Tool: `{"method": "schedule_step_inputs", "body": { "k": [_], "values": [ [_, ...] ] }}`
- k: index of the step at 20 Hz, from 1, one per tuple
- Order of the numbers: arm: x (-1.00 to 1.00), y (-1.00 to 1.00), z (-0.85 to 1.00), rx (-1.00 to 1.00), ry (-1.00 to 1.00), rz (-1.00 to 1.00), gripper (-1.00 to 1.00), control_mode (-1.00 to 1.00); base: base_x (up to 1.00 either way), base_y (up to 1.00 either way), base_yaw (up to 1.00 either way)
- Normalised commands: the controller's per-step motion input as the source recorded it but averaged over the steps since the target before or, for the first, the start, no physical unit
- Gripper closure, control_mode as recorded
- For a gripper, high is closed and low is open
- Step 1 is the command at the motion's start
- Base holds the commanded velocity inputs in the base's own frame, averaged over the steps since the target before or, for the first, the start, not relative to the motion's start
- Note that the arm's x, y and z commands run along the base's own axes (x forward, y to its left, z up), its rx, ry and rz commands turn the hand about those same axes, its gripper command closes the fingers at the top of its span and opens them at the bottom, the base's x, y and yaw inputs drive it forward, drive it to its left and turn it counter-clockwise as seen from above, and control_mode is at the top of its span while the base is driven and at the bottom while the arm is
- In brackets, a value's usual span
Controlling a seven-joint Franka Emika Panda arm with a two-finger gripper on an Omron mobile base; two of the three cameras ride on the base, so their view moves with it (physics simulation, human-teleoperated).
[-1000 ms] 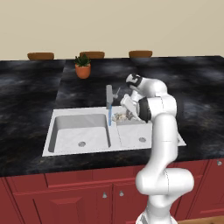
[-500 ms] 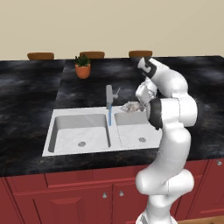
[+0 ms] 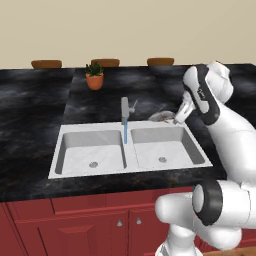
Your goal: Take the fish out of the fridge, briefly rinse it in the sink, and place it on the tray next to the sink.
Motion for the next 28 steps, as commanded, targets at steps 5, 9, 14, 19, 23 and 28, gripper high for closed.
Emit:
{"method": "schedule_step_inputs", "body": {
  "k": [5,9,14,19,23,28],
  "values": [
    [-0.68,0.0,0.32,-0.03,-0.67,0.0,1.0,-1.0,0.0,0.0,0.0],
    [0.0,0.0,0.0,0.0,0.0,0.0,1.0,-1.0,0.0,0.0,0.0],
    [-0.44,0.0,0.01,-0.02,-0.25,0.0,1.0,-1.0,0.0,0.0,0.0],
    [-0.31,0.06,0.05,0.0,-0.14,0.0,1.0,-1.0,0.0,0.0,0.0],
    [-0.42,0.41,0.01,0.0,-0.05,0.0,1.0,1.0,-0.18,0.25,0.0],
    [0.0,0.0,0.0,0.0,0.0,0.0,1.0,1.0,-0.36,1.0,0.0]
  ]
}}
